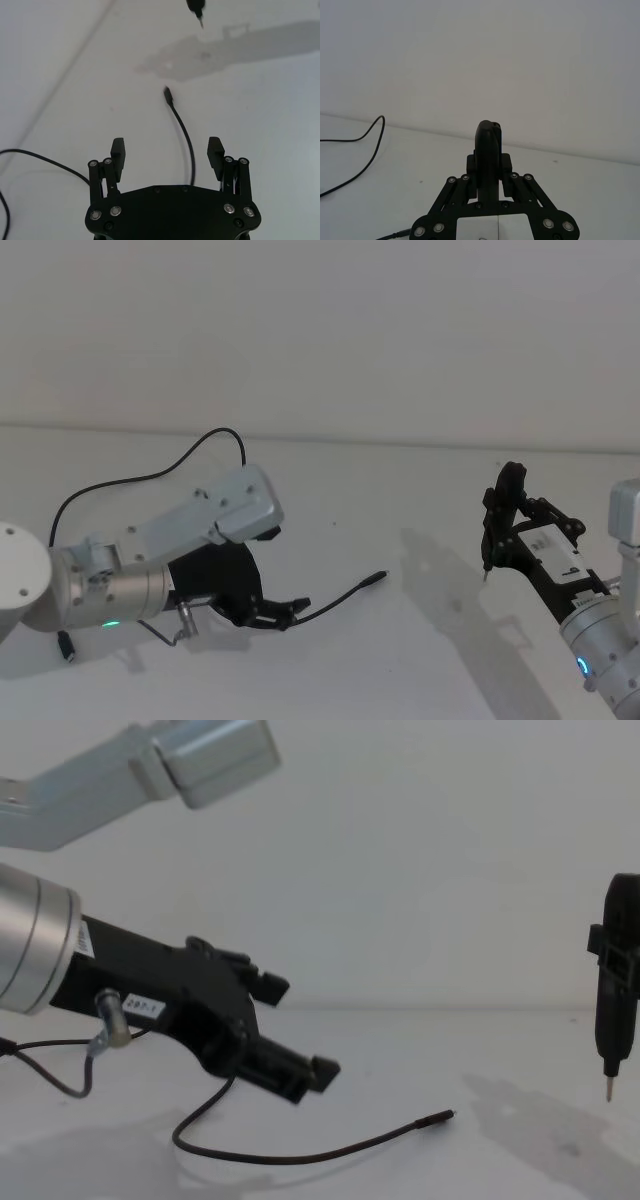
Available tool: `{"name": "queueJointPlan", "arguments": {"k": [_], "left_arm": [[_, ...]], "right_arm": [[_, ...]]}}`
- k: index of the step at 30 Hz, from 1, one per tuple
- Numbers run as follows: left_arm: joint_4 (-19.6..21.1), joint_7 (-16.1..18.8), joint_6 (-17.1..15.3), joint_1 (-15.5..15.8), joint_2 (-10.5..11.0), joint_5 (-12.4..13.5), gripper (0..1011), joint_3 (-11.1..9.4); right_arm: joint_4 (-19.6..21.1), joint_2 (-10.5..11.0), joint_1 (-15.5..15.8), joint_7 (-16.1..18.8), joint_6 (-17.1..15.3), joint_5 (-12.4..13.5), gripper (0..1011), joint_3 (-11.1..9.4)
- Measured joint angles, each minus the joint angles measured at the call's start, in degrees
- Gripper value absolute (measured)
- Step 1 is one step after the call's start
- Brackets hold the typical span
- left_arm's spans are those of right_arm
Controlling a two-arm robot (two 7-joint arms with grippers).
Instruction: Pick up the data cable with the one hand.
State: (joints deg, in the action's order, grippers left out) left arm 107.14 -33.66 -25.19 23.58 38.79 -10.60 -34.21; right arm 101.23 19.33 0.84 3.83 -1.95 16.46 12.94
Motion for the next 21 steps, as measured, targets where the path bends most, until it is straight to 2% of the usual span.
{"name": "queueJointPlan", "arguments": {"k": [5,7,8,12,21], "left_arm": [[0.5,-2.1,-5.7,2.2,0.0,1.7,1001,-2.3],[0.5,-3.0,-9.1,3.6,-0.4,2.7,1001,-3.6],[0.5,-3.0,-9.1,3.6,-0.4,2.7,1002,-3.6],[0.2,-3.5,-13.6,5.1,-1.7,4.0,1001,-5.2],[-1.9,-3.2,-18.8,6.8,-4.9,5.7,1001,-6.7]], "right_arm": [[0.0,0.0,0.0,0.0,0.0,0.0,268,0.0],[0.0,0.0,0.0,0.0,0.0,0.0,268,0.0],[0.0,0.0,0.0,0.0,0.0,0.0,268,0.0],[0.0,0.0,0.0,0.0,0.0,0.0,268,0.0],[0.0,0.0,0.0,0.0,0.0,0.0,268,0.0]]}}
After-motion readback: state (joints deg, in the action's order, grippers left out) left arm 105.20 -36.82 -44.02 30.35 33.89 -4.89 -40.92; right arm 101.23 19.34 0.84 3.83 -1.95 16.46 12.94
